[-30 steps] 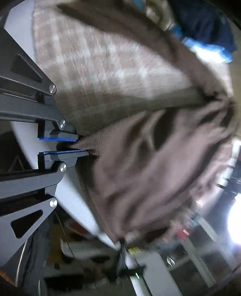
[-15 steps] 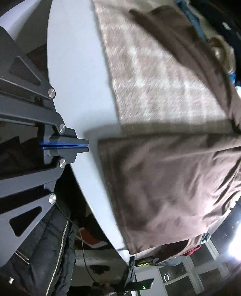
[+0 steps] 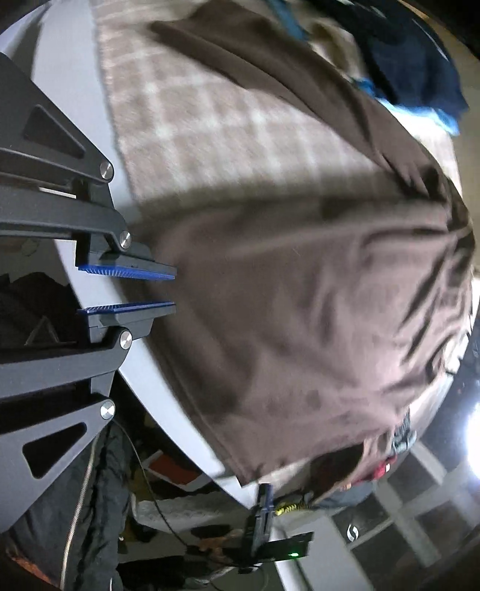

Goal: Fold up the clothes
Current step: 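Lay the fleece flat on the rug and open both grippers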

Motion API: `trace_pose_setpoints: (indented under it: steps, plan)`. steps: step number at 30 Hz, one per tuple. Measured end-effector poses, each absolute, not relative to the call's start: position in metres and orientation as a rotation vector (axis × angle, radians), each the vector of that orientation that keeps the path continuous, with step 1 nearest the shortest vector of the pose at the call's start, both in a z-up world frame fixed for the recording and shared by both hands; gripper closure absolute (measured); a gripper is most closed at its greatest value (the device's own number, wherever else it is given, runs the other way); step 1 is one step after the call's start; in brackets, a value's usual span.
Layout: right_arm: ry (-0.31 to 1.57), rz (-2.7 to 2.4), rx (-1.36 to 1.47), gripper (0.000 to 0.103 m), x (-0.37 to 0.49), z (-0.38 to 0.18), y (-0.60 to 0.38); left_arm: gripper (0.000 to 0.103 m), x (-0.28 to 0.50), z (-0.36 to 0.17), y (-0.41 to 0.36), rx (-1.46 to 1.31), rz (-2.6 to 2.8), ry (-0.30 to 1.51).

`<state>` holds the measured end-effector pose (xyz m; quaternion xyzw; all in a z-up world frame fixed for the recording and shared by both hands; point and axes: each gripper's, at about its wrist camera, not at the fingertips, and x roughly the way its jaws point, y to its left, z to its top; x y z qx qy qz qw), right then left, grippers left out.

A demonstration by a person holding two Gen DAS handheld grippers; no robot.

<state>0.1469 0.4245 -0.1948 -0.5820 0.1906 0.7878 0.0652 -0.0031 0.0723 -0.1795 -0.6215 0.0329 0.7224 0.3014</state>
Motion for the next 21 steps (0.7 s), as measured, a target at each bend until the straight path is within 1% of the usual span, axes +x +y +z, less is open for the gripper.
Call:
trace_pose_setpoints:
  steps: [1,2,3,5,6,8,10,12,16,18,20,21]
  plan:
    - [0.509,2.377,-1.702,0.074,0.143,-0.179,0.434,0.083,-0.009,-0.176,0.075,-1.633,1.917,0.086]
    - [0.435,2.372,-1.647,0.067,0.140,-0.162,0.444,0.083,-0.014,-0.173,0.078,-1.617,1.918,0.084]
    - [0.362,2.364,-1.592,0.059,0.136,-0.145,0.455,0.083,-0.020,-0.169,0.082,-1.604,1.920,0.085]
    - [0.258,2.418,-1.532,0.049,0.118,-0.117,0.474,0.083,-0.032,-0.163,0.093,-1.583,1.925,0.091]
    - [0.208,2.446,-1.503,0.047,0.109,-0.103,0.483,0.083,-0.037,-0.162,0.099,-1.574,1.925,0.093]
    - [0.108,2.489,-1.510,0.047,0.076,-0.090,0.497,0.082,-0.053,-0.162,0.118,-1.564,1.921,0.096]
    - [0.031,2.530,-1.552,0.047,0.047,-0.090,0.504,0.080,-0.067,-0.167,0.134,-1.565,1.912,0.097]
    - [-0.066,2.573,-1.675,0.046,0.007,-0.108,0.508,0.080,-0.082,-0.177,0.149,-1.588,1.898,0.095]
    - [-0.318,2.547,-1.882,0.046,-0.035,-0.152,0.512,0.080,-0.101,-0.205,0.168,-1.682,1.879,0.066]
    - [-0.356,2.542,-1.996,0.046,-0.046,-0.174,0.516,0.080,-0.105,-0.219,0.170,-1.738,1.877,0.057]
    - [-0.377,2.576,-2.048,0.047,-0.050,-0.184,0.518,0.080,-0.108,-0.229,0.169,-1.785,1.876,0.042]
    - [-0.349,2.594,-2.056,0.061,-0.051,-0.182,0.520,0.080,-0.108,-0.231,0.168,-1.795,1.876,0.030]
